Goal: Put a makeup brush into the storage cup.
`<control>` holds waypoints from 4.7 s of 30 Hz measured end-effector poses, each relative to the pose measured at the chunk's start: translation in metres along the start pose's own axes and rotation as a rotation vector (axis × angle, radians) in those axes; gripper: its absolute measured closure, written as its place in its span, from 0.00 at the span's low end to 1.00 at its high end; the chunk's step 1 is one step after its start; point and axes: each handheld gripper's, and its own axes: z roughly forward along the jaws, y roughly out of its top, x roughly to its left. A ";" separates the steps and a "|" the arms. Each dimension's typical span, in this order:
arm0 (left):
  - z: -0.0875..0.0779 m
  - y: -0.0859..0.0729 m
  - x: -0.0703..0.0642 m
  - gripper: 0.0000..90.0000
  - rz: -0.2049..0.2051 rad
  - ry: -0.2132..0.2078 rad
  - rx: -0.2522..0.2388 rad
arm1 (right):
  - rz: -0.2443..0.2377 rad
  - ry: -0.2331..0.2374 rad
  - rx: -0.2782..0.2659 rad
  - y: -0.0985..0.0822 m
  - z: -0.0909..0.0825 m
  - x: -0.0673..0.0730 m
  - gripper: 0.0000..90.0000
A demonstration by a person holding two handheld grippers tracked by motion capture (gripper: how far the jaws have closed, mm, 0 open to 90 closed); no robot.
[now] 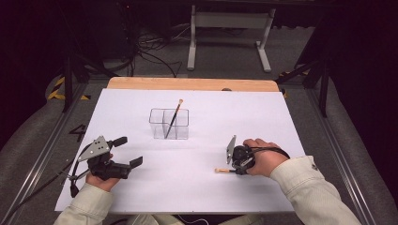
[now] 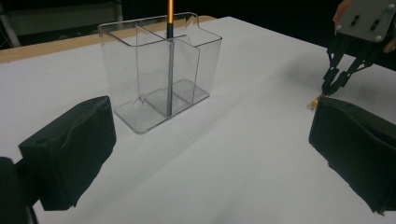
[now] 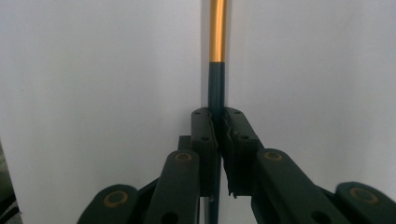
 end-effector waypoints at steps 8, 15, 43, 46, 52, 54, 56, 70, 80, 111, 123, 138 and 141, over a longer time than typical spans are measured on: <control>-0.002 0.001 0.000 0.02 -0.005 -0.022 -0.023 | 0.034 -0.021 -0.106 0.000 -0.015 0.000 0.93; -0.005 0.001 -0.001 0.01 -0.032 -0.075 -0.094 | 0.054 -0.038 -0.194 0.001 -0.026 0.003 0.93; 0.002 0.007 -0.012 0.04 0.034 -0.147 -0.144 | 0.165 -0.150 -0.757 -0.002 -0.040 0.020 0.94; 0.004 0.008 -0.014 0.04 0.038 -0.155 -0.149 | 0.177 -0.155 -0.799 -0.003 -0.039 0.021 0.94; 0.004 0.011 -0.015 0.06 0.035 -0.180 -0.164 | 0.209 -0.144 -0.895 -0.004 -0.036 0.022 0.94; 0.004 0.012 -0.016 0.06 0.032 -0.189 -0.174 | 0.216 -0.143 -0.926 -0.004 -0.035 0.023 0.94; 0.006 0.014 -0.016 0.06 0.030 -0.202 -0.179 | 0.220 -0.144 -0.950 -0.004 -0.033 0.023 0.93; 0.022 0.025 -0.027 0.06 0.022 -0.248 -0.210 | 0.265 -0.157 -1.153 -0.007 -0.025 0.025 0.94; 0.037 0.035 -0.034 0.06 0.010 -0.278 -0.214 | 0.277 -0.152 -1.207 -0.003 -0.018 0.026 0.93; 0.075 0.057 -0.063 0.19 0.058 -0.339 -0.199 | 0.257 -0.169 -1.348 0.024 0.009 0.035 0.93; 0.082 0.059 -0.068 0.39 0.055 -0.343 -0.177 | 0.268 -0.165 -1.356 0.035 0.017 0.037 0.93; 0.093 0.061 -0.075 0.68 0.027 -0.312 -0.121 | 0.250 -0.186 -1.363 0.043 0.022 0.041 0.93; 0.093 0.061 -0.075 0.77 0.020 -0.307 -0.115 | 0.250 -0.188 -1.368 0.043 0.021 0.041 0.93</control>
